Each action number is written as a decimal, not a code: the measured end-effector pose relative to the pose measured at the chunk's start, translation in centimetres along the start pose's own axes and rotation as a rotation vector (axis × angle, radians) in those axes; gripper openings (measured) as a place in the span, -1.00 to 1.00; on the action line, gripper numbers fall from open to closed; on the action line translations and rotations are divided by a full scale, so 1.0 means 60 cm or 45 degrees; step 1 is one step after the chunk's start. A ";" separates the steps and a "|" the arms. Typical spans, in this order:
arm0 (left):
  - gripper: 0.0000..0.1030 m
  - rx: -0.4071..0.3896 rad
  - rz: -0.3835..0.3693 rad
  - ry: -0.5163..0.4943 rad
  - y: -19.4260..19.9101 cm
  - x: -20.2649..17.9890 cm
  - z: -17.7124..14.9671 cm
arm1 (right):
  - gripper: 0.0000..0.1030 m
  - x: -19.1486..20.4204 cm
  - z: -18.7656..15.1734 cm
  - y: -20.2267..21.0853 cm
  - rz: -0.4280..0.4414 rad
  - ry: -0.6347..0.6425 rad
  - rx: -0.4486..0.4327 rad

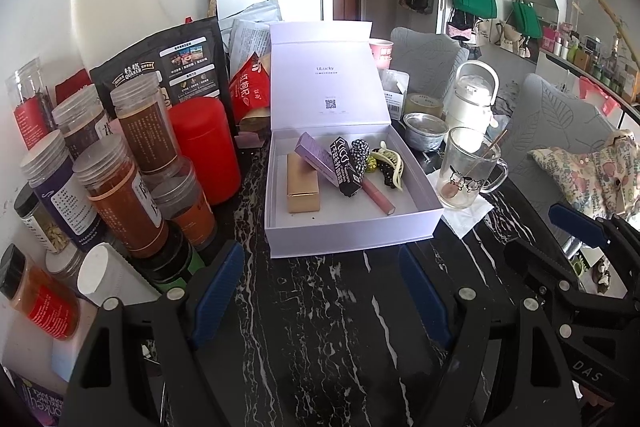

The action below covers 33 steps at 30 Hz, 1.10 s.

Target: Organize rigid objects

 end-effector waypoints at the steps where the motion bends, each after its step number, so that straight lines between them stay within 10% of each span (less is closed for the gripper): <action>1: 0.55 -0.001 0.000 -0.002 0.001 -0.001 0.000 | 0.31 0.000 0.000 0.000 -0.001 -0.001 0.000; 33: 0.55 0.012 0.000 -0.026 0.004 -0.006 -0.005 | 0.31 -0.009 0.000 0.008 -0.011 -0.003 -0.008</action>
Point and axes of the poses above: each gripper's, at about its wrist camera, not at the fingertips, and y roughly against the way its jaws point, x to its left, z to its top, the point moved 7 cm from there along -y, roughly the way its jaws point, and after that the axes turned 2 degrees about -y, right-handed, at the moved point
